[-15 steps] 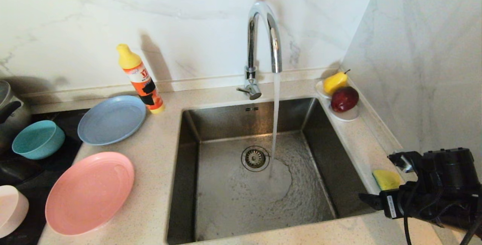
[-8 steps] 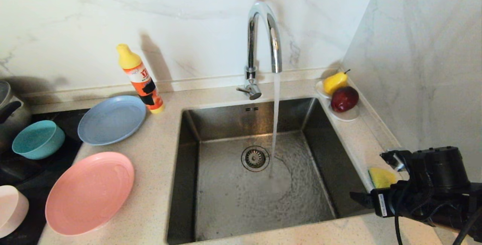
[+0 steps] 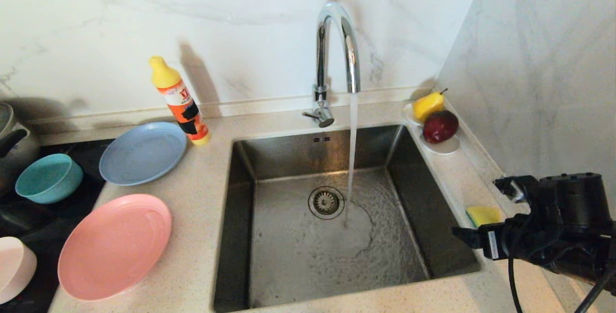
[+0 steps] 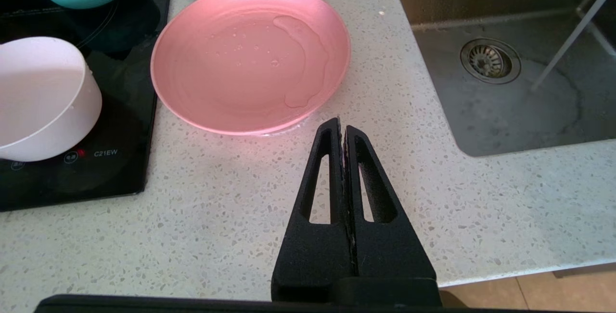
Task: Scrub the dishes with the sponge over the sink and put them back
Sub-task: Turn off the faucet
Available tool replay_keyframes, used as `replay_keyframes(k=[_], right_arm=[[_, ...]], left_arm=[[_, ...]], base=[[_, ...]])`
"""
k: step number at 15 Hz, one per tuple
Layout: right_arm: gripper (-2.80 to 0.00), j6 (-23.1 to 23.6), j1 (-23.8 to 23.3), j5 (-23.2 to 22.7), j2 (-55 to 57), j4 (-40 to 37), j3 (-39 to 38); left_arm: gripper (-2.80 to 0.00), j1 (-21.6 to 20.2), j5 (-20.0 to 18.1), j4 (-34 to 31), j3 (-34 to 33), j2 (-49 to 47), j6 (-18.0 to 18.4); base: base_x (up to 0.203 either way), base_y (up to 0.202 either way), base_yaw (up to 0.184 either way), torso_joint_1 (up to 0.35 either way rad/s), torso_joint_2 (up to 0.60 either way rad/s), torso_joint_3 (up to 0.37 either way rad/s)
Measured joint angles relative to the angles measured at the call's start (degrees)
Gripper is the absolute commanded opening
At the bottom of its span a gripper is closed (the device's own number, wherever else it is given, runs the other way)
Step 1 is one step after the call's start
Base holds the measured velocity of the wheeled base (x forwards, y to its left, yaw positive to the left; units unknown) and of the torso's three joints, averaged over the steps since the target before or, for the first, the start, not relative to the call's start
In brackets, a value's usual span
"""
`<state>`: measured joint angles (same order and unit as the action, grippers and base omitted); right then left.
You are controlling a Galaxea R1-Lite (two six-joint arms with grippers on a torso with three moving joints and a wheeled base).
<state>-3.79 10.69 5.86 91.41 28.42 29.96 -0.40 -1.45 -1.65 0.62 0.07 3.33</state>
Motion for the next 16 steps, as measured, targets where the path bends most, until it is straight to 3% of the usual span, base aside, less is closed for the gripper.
replay_keyframes(k=[6,7,12,16], right_arm=[[0.00,0.63,-0.30,0.22,-1.67,-0.09,-0.09],[-2.80,0.84,-0.20,0.20,-2.48,-0.50,0.24],[-2.80,5.24,0.11,-0.75,-11.23,0.05,-0.37],[-2.80,7.68,-0.08,-7.48,-25.64,-1.54,-3.99]], left_arm=[[-2.80,-0.01,0.02,0.00,0.00,0.00,-0.04],[-2.80,-0.01,0.02,0.01,0.00,0.00,-0.02],[-2.80,0.00,0.05,-0.02,0.00,0.00,-0.02],[-2.80,-0.01,0.01,-0.01,0.00,0.00,-0.03]], base=[[0.000,0.000,0.000,0.000,0.00,0.000],[0.000,0.000,0.000,0.000,0.00,0.000],[0.000,0.000,0.000,0.000,0.00,0.000],[0.000,0.000,0.000,0.000,0.00,0.000]])
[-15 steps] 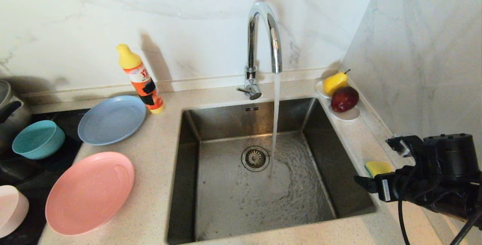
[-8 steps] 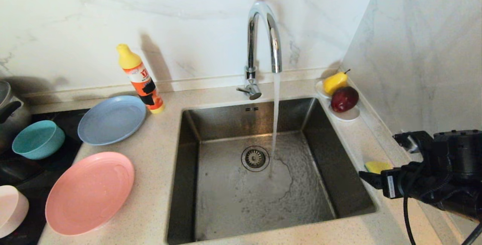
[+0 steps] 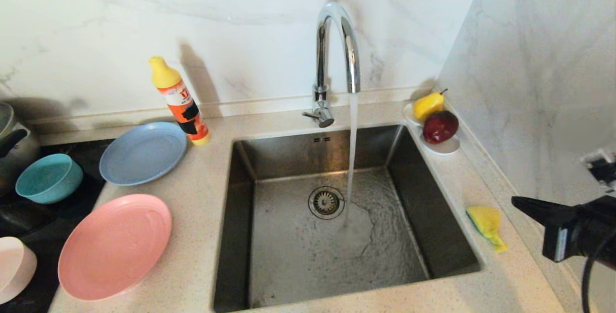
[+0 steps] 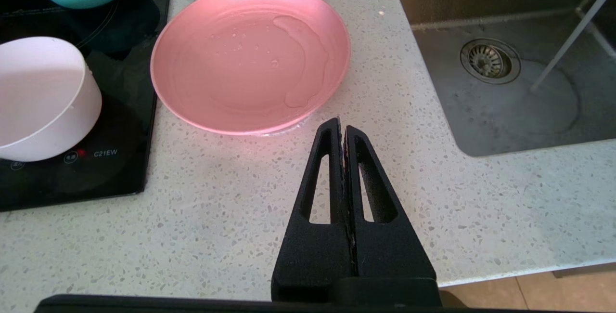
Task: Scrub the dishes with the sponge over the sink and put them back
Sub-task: Turn off the faucet
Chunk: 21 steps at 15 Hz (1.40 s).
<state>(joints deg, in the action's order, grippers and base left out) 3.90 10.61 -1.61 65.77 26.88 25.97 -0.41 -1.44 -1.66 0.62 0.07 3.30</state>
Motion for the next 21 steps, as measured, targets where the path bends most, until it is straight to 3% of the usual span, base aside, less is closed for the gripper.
replay_keyframes(k=[3,7,9,12,14,21], right_arm=[[-2.80,1.63,-2.42,-4.76,-15.00,-5.06,-6.10],[-2.80,2.59,-6.98,-6.46,-35.15,-10.71,-17.35],[-2.80,2.84,-8.81,-6.05,-44.93,-14.61,-22.07],[-2.80,2.54,-10.12,-1.20,-56.82,-24.35,-24.74],[-2.80,1.83,-10.40,0.32,-61.81,-29.16,-24.85],[-2.80,0.72,-10.54,0.87,-65.82,-26.86,-25.97]], left_arm=[[-2.80,0.00,0.02,0.00,0.00,0.00,0.01],[-2.80,0.00,0.04,0.01,0.00,0.00,0.02],[-2.80,0.01,-0.01,0.01,0.00,0.00,0.03],[-2.80,0.01,0.04,0.01,0.00,0.00,-0.10],[-2.80,0.04,0.06,0.01,0.00,0.00,-0.08],[-2.80,0.01,0.06,0.02,0.00,0.00,-0.07]], base=[[0.000,0.000,0.000,0.000,0.00,0.000],[0.000,0.000,0.000,0.000,0.00,0.000],[0.000,0.000,0.000,0.000,0.00,0.000],[0.000,0.000,0.000,0.000,0.00,0.000],[0.000,0.000,0.000,0.000,0.00,0.000],[0.000,0.000,0.000,0.000,0.00,0.000]])
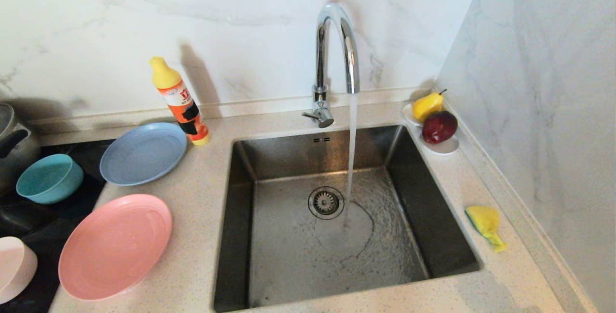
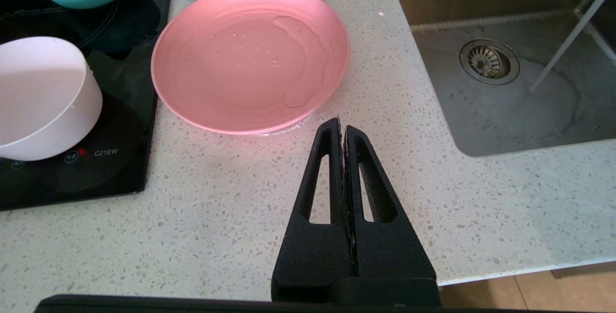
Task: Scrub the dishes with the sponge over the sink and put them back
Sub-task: Turn off the faucet
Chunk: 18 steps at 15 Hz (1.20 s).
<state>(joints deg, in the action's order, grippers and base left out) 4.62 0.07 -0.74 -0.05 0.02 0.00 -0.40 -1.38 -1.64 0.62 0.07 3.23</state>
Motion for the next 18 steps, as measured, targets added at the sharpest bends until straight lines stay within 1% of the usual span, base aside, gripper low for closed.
replay_keyframes(k=[18], right_arm=[[-2.80,0.00,0.00,0.00,-0.11,-0.12,0.00]], left_arm=[[-2.80,0.00,-0.02,-0.02,0.00,0.00,0.04]], base=[[0.000,0.000,0.000,0.000,0.00,0.000]])
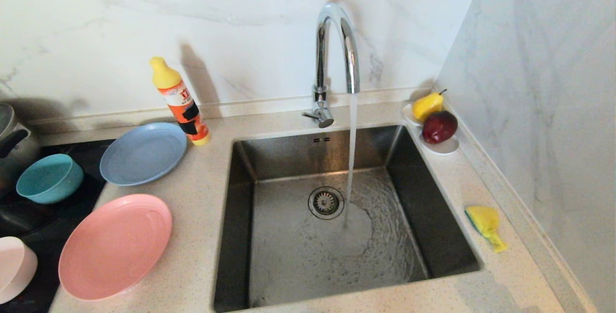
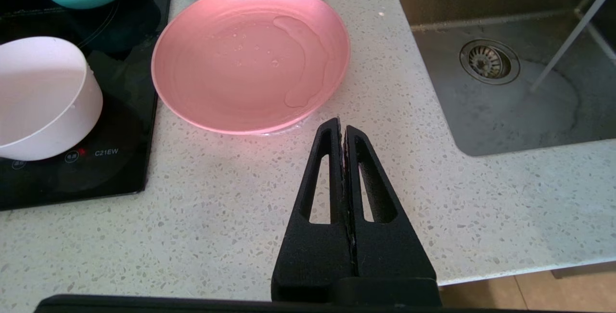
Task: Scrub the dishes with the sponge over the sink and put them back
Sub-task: Turn off the faucet
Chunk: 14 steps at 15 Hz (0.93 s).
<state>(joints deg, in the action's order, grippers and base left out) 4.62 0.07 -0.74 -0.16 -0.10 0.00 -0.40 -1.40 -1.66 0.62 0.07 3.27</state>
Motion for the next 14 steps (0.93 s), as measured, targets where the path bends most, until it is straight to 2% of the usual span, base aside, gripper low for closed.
replay_keyframes(k=[14], right_arm=[[-2.80,0.00,0.00,0.00,0.05,0.00,0.00]], left_arm=[[-2.80,0.00,0.00,0.06,0.00,0.00,-0.10]], base=[[0.000,0.000,0.000,0.000,0.00,0.000]])
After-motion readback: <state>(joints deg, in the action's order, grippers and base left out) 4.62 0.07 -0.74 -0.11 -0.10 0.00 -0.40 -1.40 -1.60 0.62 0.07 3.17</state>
